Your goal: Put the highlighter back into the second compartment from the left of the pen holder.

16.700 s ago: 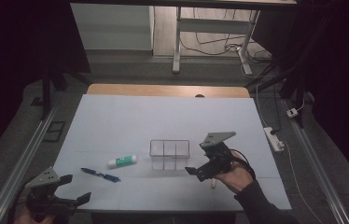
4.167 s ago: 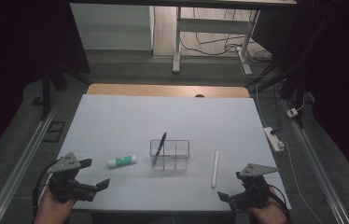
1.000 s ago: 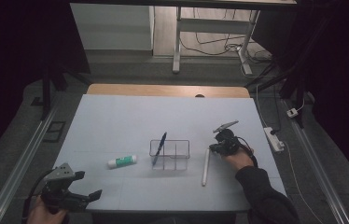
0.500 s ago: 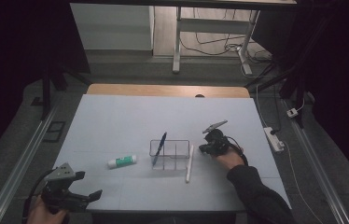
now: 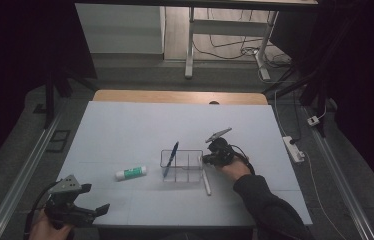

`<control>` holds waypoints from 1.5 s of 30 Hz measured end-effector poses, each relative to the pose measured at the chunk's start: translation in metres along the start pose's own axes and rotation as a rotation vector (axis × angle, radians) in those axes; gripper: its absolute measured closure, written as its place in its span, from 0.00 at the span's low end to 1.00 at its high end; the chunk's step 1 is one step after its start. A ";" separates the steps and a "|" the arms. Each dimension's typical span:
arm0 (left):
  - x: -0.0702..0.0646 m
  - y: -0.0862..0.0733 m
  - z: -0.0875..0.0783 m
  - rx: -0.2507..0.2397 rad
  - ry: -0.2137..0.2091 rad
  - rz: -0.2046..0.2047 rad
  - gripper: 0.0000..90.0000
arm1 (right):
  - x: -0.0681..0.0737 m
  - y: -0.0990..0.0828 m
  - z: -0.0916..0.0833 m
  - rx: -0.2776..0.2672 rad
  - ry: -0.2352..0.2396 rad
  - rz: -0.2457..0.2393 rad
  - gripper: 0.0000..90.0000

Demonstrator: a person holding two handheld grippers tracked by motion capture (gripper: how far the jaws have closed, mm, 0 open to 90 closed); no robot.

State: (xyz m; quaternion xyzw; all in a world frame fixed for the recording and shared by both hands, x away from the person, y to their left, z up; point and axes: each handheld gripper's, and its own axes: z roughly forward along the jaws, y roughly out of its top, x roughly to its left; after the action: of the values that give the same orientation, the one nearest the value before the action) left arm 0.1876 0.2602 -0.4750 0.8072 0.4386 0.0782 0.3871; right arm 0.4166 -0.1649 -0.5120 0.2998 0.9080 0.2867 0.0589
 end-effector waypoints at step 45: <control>0.000 0.000 0.000 -0.005 -0.001 -0.001 0.02 | 0.076 -0.050 -0.042 0.122 0.105 -0.126 1.00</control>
State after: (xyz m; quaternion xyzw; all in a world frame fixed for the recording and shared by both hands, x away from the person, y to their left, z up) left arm 0.1880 0.2603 -0.4747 0.8060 0.4387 0.0790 0.3895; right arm 0.3179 -0.1738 -0.5003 0.2295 0.9427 0.2421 0.0107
